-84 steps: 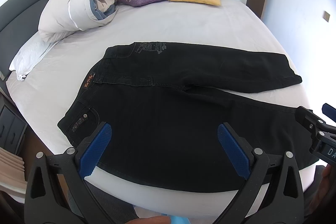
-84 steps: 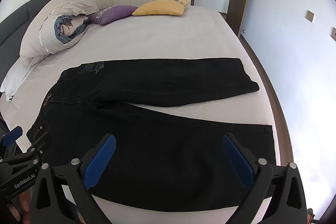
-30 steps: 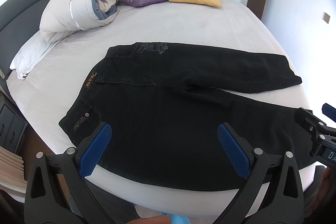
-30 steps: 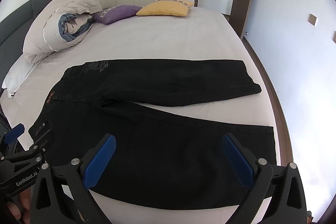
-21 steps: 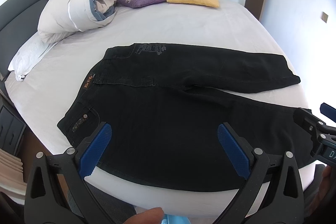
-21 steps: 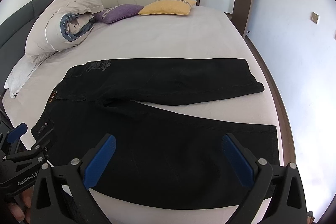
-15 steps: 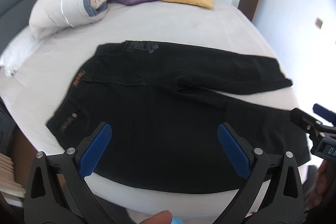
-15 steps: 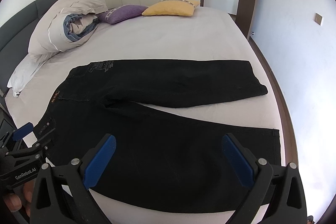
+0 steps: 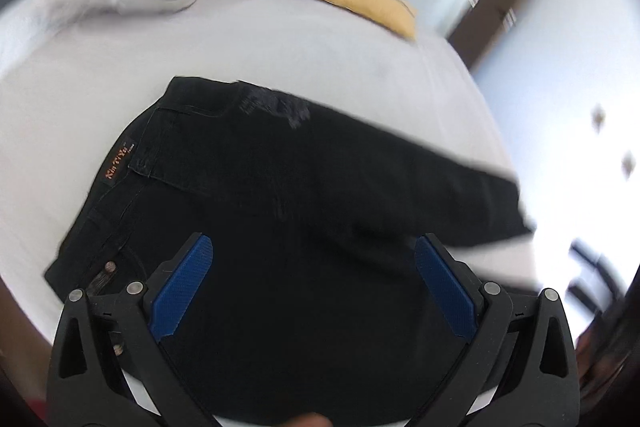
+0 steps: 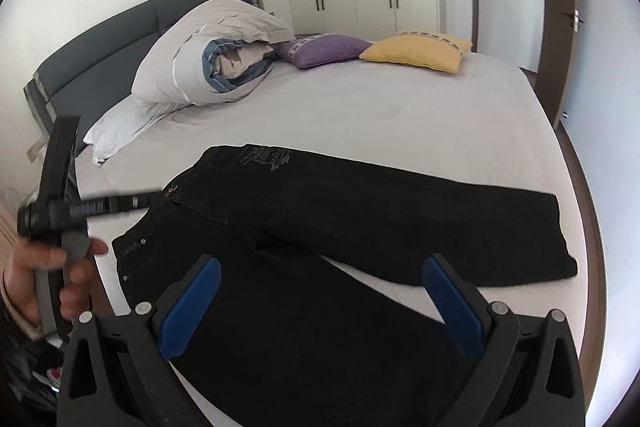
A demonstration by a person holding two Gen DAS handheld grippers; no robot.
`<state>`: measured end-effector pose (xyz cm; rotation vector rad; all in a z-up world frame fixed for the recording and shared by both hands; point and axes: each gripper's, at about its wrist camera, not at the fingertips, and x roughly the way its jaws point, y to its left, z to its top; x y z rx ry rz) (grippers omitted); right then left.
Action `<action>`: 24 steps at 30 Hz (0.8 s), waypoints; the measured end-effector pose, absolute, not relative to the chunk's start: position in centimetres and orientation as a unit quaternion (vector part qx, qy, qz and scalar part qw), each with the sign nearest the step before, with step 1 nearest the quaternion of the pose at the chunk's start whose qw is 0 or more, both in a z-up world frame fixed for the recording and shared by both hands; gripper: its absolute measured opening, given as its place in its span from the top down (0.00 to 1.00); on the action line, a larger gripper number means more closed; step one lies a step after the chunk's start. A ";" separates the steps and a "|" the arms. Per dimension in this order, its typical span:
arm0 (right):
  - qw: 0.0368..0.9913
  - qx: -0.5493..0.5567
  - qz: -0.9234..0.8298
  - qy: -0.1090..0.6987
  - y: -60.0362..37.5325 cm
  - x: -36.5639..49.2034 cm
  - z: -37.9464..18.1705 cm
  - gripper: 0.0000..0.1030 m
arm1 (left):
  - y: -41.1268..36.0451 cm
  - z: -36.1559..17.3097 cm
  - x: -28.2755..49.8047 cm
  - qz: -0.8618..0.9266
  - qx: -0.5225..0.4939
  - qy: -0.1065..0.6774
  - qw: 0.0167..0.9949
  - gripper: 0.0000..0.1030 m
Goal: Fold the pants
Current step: 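Grasp the jeans waistband with the left tool while the right tool grasps the hem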
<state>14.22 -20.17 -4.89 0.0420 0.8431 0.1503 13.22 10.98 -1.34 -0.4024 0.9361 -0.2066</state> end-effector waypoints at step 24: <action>0.830 0.006 0.283 0.480 -23.8 31.5 -13.1 0.15 | 11.8 -14.6 46.0 -0.152 0.189 0.565 0.789 0.22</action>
